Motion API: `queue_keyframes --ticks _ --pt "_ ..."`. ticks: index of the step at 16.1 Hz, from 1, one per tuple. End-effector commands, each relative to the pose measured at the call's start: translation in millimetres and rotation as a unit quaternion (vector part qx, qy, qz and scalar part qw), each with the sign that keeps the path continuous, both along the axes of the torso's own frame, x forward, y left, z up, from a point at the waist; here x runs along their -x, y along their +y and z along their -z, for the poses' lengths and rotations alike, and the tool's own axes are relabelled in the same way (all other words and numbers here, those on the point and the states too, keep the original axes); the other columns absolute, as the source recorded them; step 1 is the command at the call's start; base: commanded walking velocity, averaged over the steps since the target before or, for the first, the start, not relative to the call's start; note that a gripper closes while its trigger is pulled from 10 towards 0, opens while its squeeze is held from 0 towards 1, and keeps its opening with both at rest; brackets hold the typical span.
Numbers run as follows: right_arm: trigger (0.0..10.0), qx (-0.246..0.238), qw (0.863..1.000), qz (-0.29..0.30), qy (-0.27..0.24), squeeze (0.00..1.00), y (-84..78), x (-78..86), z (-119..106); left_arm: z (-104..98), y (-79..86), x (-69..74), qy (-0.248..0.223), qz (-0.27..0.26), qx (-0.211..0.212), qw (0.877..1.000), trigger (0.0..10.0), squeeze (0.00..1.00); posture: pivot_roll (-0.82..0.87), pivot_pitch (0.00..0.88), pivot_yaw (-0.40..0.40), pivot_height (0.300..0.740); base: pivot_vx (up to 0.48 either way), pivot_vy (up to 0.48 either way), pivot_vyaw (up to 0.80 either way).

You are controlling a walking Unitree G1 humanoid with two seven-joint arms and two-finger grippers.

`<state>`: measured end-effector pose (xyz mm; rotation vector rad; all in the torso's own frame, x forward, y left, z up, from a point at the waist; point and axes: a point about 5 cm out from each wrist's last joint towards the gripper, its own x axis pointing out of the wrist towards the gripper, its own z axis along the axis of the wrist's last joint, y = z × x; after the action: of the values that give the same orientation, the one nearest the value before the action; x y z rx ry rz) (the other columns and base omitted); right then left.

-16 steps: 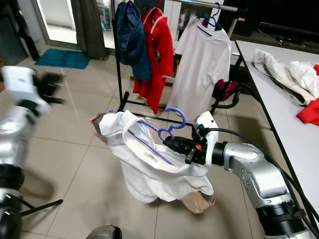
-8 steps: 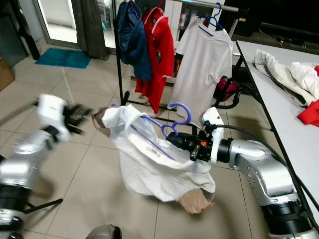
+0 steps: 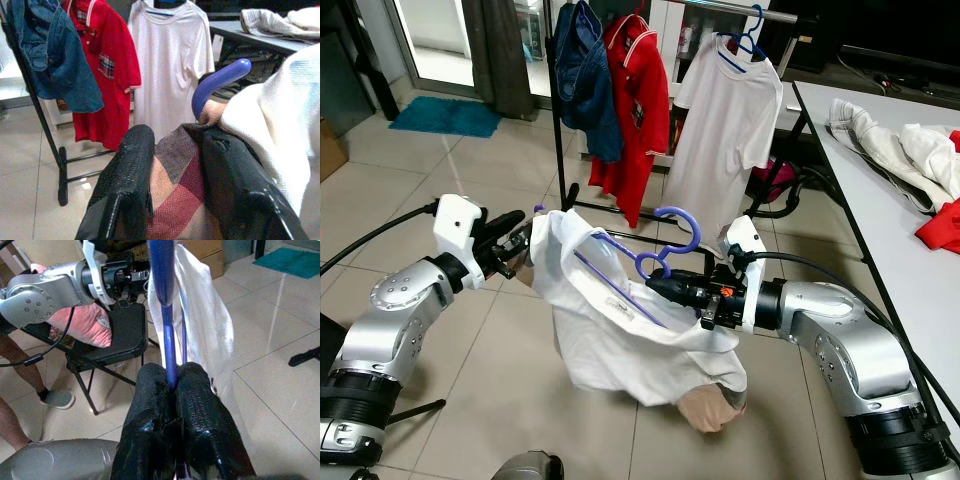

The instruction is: Hang hanger

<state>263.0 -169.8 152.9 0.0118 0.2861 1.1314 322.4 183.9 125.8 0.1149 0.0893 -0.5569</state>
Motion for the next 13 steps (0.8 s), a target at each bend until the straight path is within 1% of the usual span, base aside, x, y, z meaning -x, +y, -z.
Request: queue_keyframes --ticks 1,4,5,6,7,8,10,11,12,13 --pt "10.0 -0.01 1.0 -0.009 -0.013 0.0 -3.4 2.5 -10 -4 -5.3 -0.7 -0.005 0.022 -0.015 1.0 10.0 0.0 0.04 0.0 -0.06 0.74 0.0 0.0 0.0" --pt "10.0 -0.011 1.0 -0.007 -0.013 0.0 -5.0 3.0 -9 -5 -7.7 10.2 0.002 0.06 -0.011 0.998 10.0 0.0 0.04 0.0 -0.058 0.74 0.0 0.0 0.0" --pt "10.0 -0.01 1.0 -0.006 -0.011 0.0 -5.1 3.7 -8 -10 -7.0 21.8 -0.009 0.075 -0.001 0.997 10.0 0.0 0.03 0.0 -0.056 0.74 0.0 0.0 0.0" --pt "10.0 -0.009 1.0 -0.004 -0.009 0.0 -5.3 3.7 -8 -15 -3.0 30.7 -0.026 0.069 0.014 0.997 10.0 0.0 0.03 0.0 -0.058 0.74 0.0 0.0 0.0" --pt "10.0 -0.008 1.0 -0.002 -0.009 0.0 -5.4 3.5 -7 -16 -2.1 33.0 -0.028 0.07 0.015 0.997 10.0 0.0 0.03 0.0 -0.06 0.74 0.0 0.0 0.0" --pt "10.0 -0.005 1.0 0.003 -0.009 0.0 -6.2 2.5 -6 -18 -0.9 39.1 -0.027 0.081 0.013 0.996 10.0 0.0 0.03 0.0 -0.064 0.74 0.0 0.0 0.0" --pt "10.0 -0.005 1.0 0.008 -0.007 0.0 -7.4 0.9 -5 -22 -3.1 50.6 -0.016 0.121 0.017 0.992 10.0 0.0 0.04 0.0 -0.064 0.74 0.0 0.0 0.0" --pt "10.0 -0.004 1.0 0.014 -0.009 0.0 -7.4 -0.7 -3 -24 -5.9 57.2 -0.004 0.15 0.022 0.988 10.0 1.0 0.04 0.0 -0.062 0.74 0.0 0.0 0.0" --pt "10.0 -0.006 1.0 0.013 -0.011 0.0 -6.5 -1.5 -2 -27 -7.5 60.8 0.001 0.162 0.024 0.986 10.0 1.0 0.04 0.0 -0.057 0.74 0.0 0.0 0.0" --pt "10.0 -0.005 1.0 -0.004 -0.015 0.0 -4.8 0.0 -1 -31 -7.4 58.8 0.0 0.157 0.018 0.987 10.0 1.0 0.04 0.0 -0.051 0.74 0.0 0.0 0.0"
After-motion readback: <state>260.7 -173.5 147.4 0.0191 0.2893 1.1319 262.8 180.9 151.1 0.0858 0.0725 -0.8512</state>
